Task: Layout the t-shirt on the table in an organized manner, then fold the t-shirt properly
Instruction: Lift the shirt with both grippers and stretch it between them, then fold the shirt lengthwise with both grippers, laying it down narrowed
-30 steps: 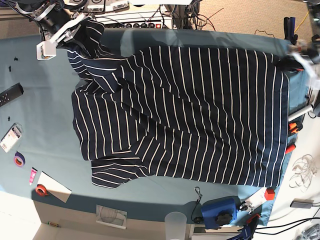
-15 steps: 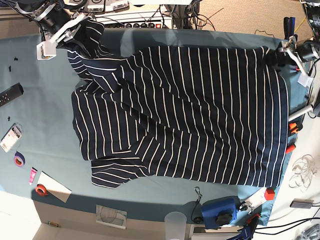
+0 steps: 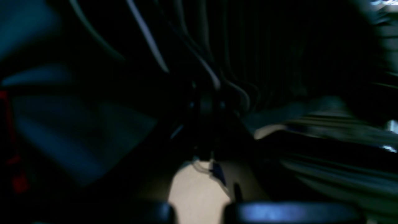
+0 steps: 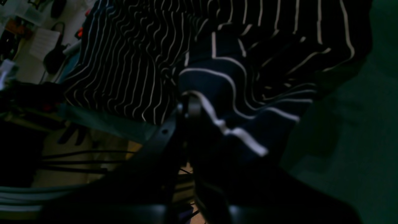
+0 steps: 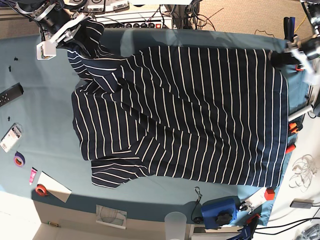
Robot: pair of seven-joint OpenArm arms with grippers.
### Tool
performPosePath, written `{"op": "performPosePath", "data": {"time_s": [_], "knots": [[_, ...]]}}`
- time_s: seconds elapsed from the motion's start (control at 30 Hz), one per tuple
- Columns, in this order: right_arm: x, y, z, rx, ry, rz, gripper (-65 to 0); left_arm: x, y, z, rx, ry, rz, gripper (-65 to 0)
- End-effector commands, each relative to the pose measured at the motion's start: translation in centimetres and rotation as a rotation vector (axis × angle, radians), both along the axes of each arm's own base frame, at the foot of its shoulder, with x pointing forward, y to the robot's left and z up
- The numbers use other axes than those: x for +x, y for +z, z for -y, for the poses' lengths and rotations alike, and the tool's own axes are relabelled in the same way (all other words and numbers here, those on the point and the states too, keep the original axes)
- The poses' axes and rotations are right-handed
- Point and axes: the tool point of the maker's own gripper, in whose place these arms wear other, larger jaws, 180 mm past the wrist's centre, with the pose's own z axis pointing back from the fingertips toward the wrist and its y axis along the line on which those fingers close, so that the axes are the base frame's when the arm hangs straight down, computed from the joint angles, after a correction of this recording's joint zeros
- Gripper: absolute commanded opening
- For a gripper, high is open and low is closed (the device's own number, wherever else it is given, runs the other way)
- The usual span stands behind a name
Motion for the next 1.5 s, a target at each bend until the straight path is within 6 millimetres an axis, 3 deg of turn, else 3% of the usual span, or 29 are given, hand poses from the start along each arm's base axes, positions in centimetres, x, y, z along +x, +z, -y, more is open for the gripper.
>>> {"op": "performPosePath", "data": {"time_s": [0.0, 0.27, 0.47, 0.63, 1.03, 1.2, 1.27, 1.47], "knots": [[0.3, 1.0, -0.3, 0.012, 0.007, 0.044, -65.0, 0.6, 1.2, -1.3, 0.041, 0.002, 0.036, -65.0], [0.3, 1.0, -0.3, 0.012, 0.007, 0.043, -65.0, 0.9, 1.6, -1.9, 0.058, 0.009, 0.052, -65.0], [1.0, 1.2, 0.0, -0.006, 0.000, 0.062, -65.0, 4.2, 3.8, -2.0, 0.072, -0.002, 0.165, -65.0], [3.3, 0.3, 2.4, -0.106, -0.078, 0.073, -65.0, 6.8, 5.8, -2.9, 0.081, 0.037, 0.241, -65.0], [8.8, -2.5, 6.2, -0.025, -0.153, 0.081, -65.0, 9.5, 5.8, -5.3, 0.206, 0.144, 0.254, -65.0], [11.5, -4.0, 6.0, -0.014, -0.106, 0.050, -65.0, 10.6, 3.9, -2.9, 0.240, 0.081, 0.238, -65.0], [12.8, -4.2, 5.9, -0.020, -0.098, 0.053, -65.0, 11.6, 3.5, -3.1, 0.293, 0.095, 0.237, -65.0], [16.7, -3.1, 6.4, -0.082, -0.123, 0.118, -65.0, 14.4, 5.6, -4.0, 0.328, 0.145, 0.294, -65.0]]}}
